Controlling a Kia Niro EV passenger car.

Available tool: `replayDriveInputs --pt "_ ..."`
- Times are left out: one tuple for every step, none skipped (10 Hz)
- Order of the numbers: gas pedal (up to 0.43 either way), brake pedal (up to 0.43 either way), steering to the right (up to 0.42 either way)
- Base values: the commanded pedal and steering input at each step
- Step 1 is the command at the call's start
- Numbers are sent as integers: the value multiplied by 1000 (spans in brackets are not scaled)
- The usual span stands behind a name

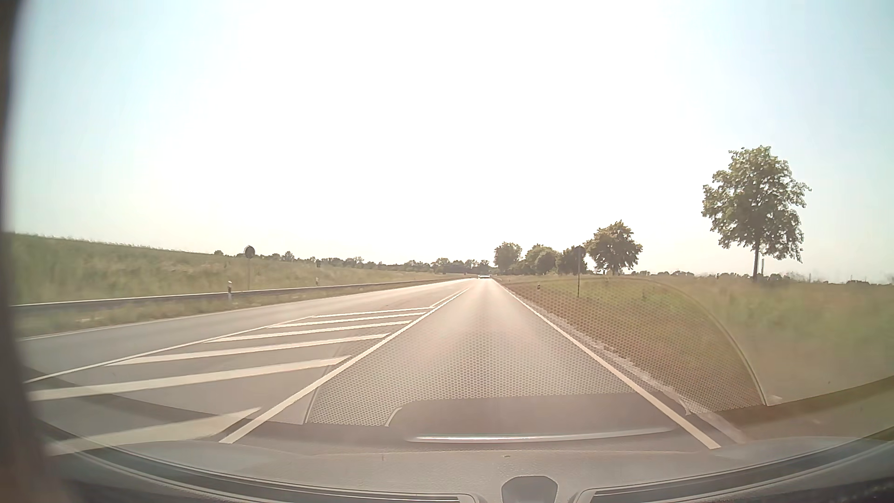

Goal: Follow the waypoints while adhering to traffic rules and regulations

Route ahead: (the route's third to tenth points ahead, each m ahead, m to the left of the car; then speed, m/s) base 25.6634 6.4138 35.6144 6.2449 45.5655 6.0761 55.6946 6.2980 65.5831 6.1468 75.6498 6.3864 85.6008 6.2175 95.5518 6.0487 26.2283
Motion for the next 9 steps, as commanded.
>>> replayDriveInputs --pt "461 6 4" --pt "461 6 4" --pt "461 6 4" --pt "461 6 4" --pt "461 6 4" --pt "461 6 4" --pt "461 6 4" --pt "461 6 4" --pt "461 6 4"
